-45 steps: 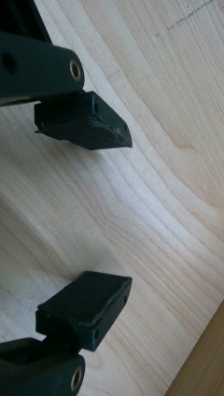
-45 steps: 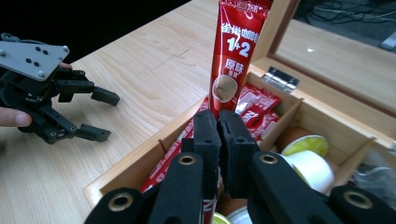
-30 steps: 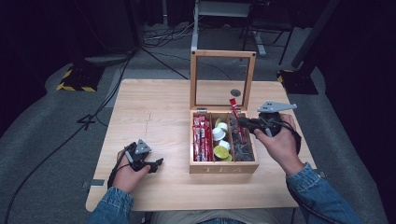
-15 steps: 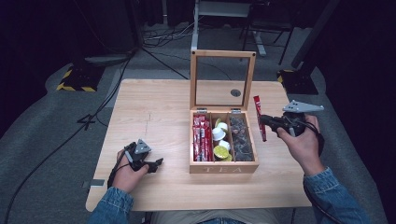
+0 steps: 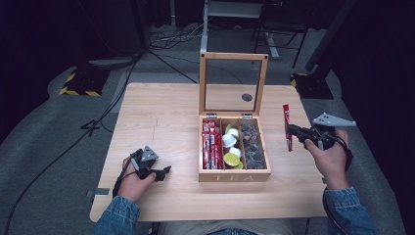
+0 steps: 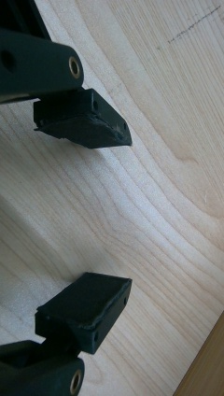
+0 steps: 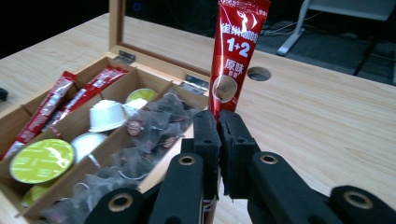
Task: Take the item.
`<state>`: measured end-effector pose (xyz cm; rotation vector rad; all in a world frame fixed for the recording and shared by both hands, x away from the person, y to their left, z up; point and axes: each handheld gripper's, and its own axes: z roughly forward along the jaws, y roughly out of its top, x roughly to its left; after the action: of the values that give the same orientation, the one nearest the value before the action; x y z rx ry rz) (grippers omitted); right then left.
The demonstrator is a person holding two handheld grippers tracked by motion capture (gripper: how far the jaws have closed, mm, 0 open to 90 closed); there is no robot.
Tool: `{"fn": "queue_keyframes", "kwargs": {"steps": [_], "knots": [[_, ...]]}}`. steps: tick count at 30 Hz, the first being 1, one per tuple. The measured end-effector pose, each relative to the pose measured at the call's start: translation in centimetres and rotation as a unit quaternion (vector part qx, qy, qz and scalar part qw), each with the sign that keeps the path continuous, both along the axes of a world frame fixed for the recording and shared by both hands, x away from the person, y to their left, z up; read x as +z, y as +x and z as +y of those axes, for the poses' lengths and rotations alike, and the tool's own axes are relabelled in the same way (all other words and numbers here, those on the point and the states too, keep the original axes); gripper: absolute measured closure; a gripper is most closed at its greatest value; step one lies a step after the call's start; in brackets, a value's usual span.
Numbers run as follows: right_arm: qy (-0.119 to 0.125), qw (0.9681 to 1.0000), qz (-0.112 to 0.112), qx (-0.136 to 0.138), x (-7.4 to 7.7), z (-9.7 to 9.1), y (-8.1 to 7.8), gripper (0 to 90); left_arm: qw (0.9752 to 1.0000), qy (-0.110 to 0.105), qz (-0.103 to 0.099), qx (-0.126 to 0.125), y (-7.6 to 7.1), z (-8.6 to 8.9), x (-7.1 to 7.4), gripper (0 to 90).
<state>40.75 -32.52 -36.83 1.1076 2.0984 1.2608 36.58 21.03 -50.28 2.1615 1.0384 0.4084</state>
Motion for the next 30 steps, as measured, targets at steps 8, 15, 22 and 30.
{"fn": "queue_keyframes", "kwargs": {"steps": [8, 15, 22, 30], "knots": [[-0.004, 0.9997, 0.019, -0.016, -2.1, -1.1, 0.6, 86.4, 1.0, 0.0, 0.0, 0.0, 0.0, 0.0, 0.0, 27.2], [-0.016, 0.9982, 0.043, -0.037, -3.9, -2.3, 1.3, 86.4, 1.0, -0.003, 0.002, -0.001, 0.0, 0.0, 0.0, 27.0], [-0.035, 0.9955, 0.071, -0.051, -5.9, -3.3, 1.9, 86.4, 1.0, -0.002, 0.002, -0.001, 0.1, 0.0, 0.0, 27.0], [-0.05, 0.9908, 0.108, -0.063, -7.4, -3.7, 2.5, 86.4, 1.0, -0.002, 0.002, -0.001, 0.1, 0.0, 0.0, 27.1]]}}
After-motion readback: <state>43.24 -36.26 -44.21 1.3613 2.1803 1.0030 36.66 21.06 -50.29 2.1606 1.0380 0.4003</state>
